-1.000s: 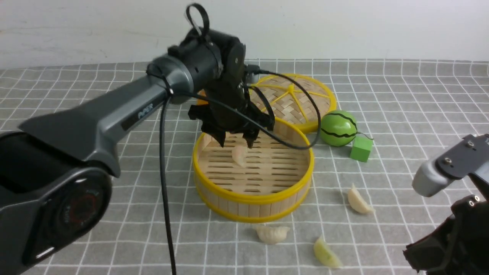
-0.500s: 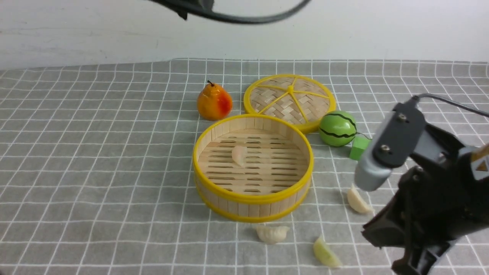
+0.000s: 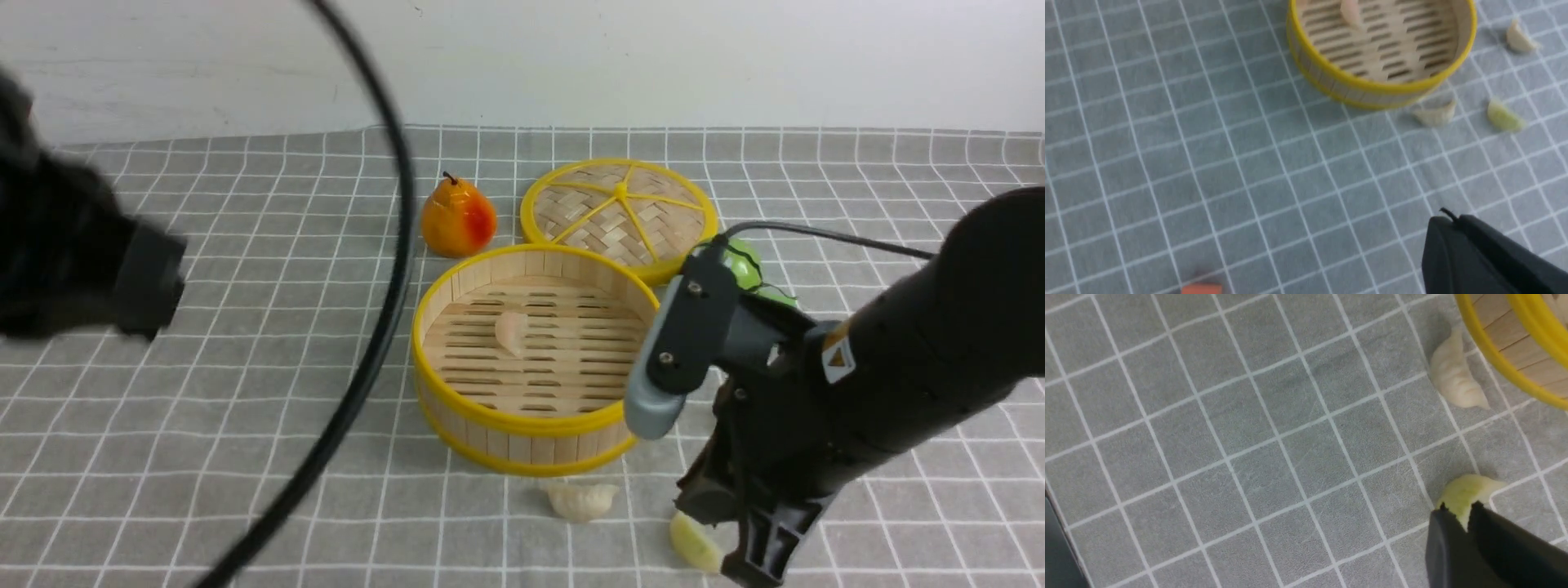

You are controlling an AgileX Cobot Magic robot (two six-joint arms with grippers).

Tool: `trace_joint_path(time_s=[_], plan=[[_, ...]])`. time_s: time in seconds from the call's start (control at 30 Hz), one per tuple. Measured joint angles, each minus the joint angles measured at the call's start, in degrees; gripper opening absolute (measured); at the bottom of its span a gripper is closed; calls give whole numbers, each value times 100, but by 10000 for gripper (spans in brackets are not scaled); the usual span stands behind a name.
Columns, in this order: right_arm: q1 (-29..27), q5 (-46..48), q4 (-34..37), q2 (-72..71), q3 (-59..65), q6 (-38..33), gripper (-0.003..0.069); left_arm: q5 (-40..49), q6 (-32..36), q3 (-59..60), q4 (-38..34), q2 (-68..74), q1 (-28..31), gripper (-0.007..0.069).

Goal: Put the dumplings into the steamer on the table with the grey tablecloth.
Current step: 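Reach for and grasp a dumpling lying on the table beside the steamer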

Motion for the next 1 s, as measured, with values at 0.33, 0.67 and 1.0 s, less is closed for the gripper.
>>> trace_joint_path(time_s=[0.33, 0.67, 1.0], plan=[[0, -55, 0, 1168, -750, -847, 318, -584, -112, 2244, 0, -1766, 0, -14], [0, -853, -66, 2138, -751, -1607, 487, -825, -112, 2733, 0, -2195, 0, -14], [0, -1518, -78, 2511, -786, -1626, 491, -1015, -112, 2745, 5, -2195, 0, -14]])
